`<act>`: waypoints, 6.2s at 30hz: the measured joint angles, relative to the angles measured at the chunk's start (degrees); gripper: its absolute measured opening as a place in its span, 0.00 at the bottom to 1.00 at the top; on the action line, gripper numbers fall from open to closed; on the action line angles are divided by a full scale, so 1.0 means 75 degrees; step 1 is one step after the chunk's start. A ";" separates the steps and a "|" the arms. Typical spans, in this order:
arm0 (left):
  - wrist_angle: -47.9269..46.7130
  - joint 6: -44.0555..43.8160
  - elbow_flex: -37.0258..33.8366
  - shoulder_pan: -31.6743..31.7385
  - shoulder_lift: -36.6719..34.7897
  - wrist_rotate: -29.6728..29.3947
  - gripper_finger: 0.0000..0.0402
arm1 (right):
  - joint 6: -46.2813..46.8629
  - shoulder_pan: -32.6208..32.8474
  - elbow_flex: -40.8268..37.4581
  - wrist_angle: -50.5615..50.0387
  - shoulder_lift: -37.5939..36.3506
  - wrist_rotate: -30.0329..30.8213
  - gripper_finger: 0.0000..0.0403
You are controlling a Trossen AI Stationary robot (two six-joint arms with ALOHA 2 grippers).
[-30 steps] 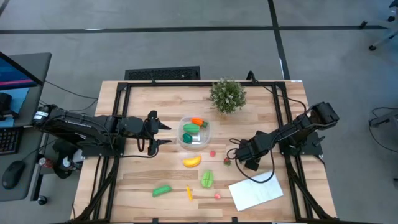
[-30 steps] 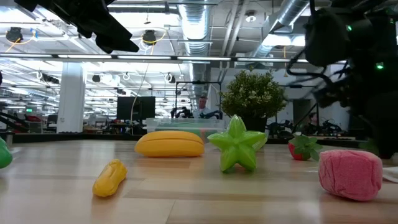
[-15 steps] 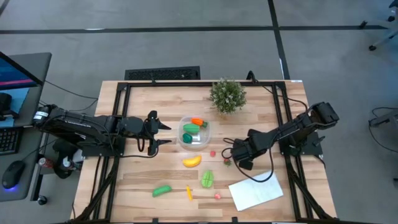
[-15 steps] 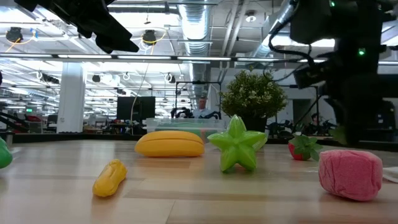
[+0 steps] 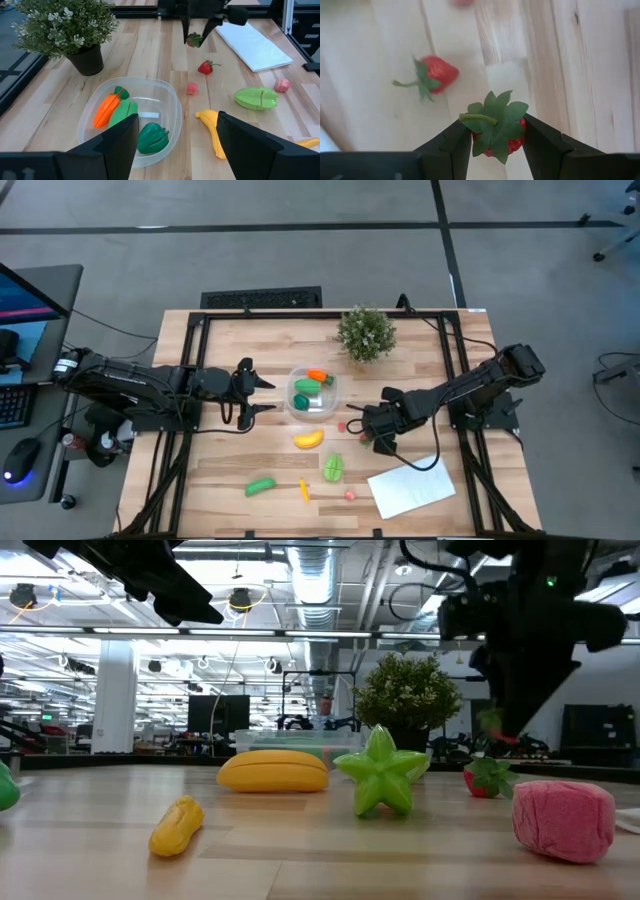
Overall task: Pick and placing Produce into tupperware
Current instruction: Put the right red strawberry into the transparent container, then put the green peas into the transparent container
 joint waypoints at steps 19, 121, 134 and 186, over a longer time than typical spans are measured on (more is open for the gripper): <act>0.0003 0.0006 0.0000 0.0000 -0.0001 0.0003 0.64 | -0.1468 -0.0651 0.0799 0.0904 0.0000 -0.0019 0.37; -0.0639 0.0076 0.0000 0.0003 0.0165 0.0382 0.64 | -0.4205 -0.1828 0.0549 0.3765 -0.0257 -0.1607 0.57; -0.1072 -0.1365 0.0000 -0.0214 0.1576 0.2905 0.64 | -0.2780 0.0294 0.0552 0.1583 -0.1458 0.0397 0.53; 0.0208 -0.6505 0.0879 -0.5458 0.5147 -0.1287 0.64 | 0.2045 0.2582 -0.1494 0.0543 -0.1329 0.4415 0.44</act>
